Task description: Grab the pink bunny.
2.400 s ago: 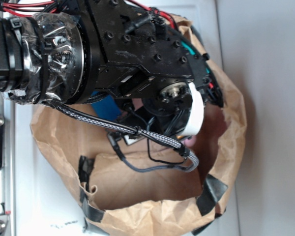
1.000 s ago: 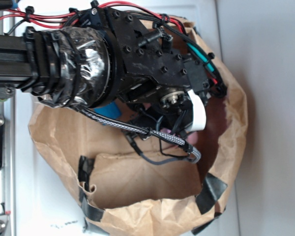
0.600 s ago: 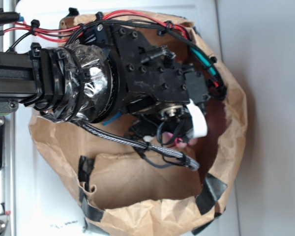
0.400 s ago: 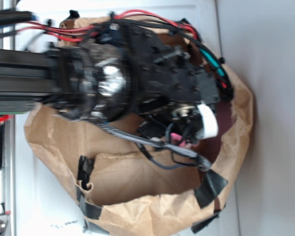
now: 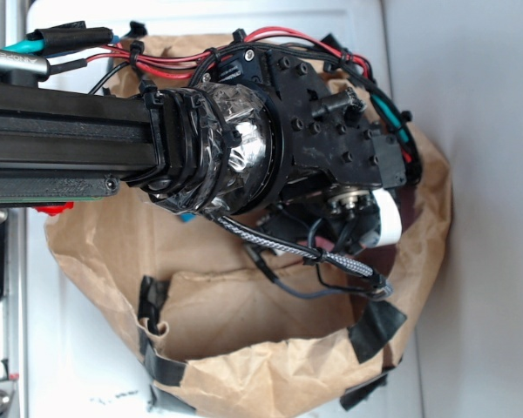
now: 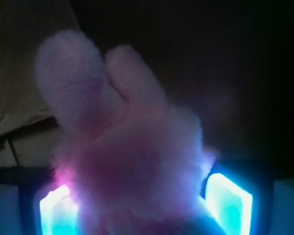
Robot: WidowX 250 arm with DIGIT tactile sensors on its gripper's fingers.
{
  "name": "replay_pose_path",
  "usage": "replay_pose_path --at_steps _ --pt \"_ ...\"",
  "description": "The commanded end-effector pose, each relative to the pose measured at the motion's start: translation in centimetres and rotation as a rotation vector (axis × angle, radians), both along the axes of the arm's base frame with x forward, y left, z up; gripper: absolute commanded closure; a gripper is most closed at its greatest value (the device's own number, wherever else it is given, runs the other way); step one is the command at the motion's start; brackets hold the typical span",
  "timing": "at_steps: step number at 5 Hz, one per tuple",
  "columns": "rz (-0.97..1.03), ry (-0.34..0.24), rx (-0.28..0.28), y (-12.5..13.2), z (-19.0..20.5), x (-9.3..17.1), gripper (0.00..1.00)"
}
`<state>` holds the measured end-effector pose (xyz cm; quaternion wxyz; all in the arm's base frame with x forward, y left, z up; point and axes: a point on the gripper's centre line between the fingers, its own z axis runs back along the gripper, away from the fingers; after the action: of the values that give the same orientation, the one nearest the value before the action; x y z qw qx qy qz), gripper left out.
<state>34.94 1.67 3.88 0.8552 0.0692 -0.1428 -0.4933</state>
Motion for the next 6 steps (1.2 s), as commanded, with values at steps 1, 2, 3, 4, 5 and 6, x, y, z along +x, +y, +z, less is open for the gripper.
replay_pose_path --at_steps 1,2,3,4,5,6 --pt "0.003 -0.063 -0.014 -0.4 1.5 1.0 1.00" --pt "0.071 -0.073 -0.067 -0.4 2.1 0.6 1.00" --pt "0.188 -0.112 -0.163 1.4 5.2 -1.1 1.00" --pt "0.399 -0.149 -0.271 1.4 8.6 -2.6 1.00" --pt "0.579 -0.142 -0.365 1.4 11.2 -3.6 1.00" --pt "0.845 -0.100 -0.367 1.4 12.4 -4.4 1.00"
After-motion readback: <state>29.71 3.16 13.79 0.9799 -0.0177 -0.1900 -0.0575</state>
